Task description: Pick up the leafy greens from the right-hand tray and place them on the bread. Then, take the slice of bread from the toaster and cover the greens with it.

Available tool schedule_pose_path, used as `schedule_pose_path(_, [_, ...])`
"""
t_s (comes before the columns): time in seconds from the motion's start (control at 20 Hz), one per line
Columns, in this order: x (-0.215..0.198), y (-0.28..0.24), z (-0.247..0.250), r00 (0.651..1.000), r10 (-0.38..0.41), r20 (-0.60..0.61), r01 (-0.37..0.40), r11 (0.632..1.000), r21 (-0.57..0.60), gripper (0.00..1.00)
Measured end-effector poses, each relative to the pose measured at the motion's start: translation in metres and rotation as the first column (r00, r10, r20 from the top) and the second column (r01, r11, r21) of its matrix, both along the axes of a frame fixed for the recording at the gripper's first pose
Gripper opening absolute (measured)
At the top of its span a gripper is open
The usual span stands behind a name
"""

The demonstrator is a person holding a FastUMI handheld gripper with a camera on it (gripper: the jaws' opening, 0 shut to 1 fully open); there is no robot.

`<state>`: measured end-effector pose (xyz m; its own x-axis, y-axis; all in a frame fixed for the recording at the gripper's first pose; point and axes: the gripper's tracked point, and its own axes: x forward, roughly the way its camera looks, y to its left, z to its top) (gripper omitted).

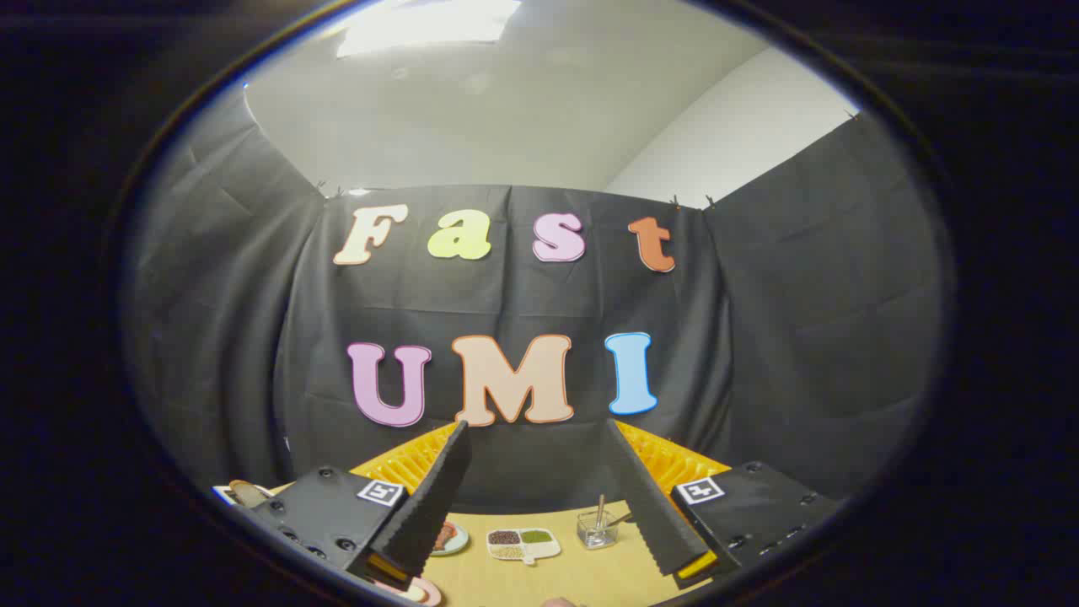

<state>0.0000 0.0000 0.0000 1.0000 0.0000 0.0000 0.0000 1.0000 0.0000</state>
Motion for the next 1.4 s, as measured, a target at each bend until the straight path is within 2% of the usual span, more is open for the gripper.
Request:
schedule_pose_path(0.6, [0.005, -0.009, -0.012, 1.0, 0.004, -0.016, -0.004, 1.0, 0.01, 1.0])
schedule_pose_path(1.4, [0.007, -0.014, -0.024, 0.998, 0.049, -0.034, -0.048, 0.999, 0.019, 1.0])
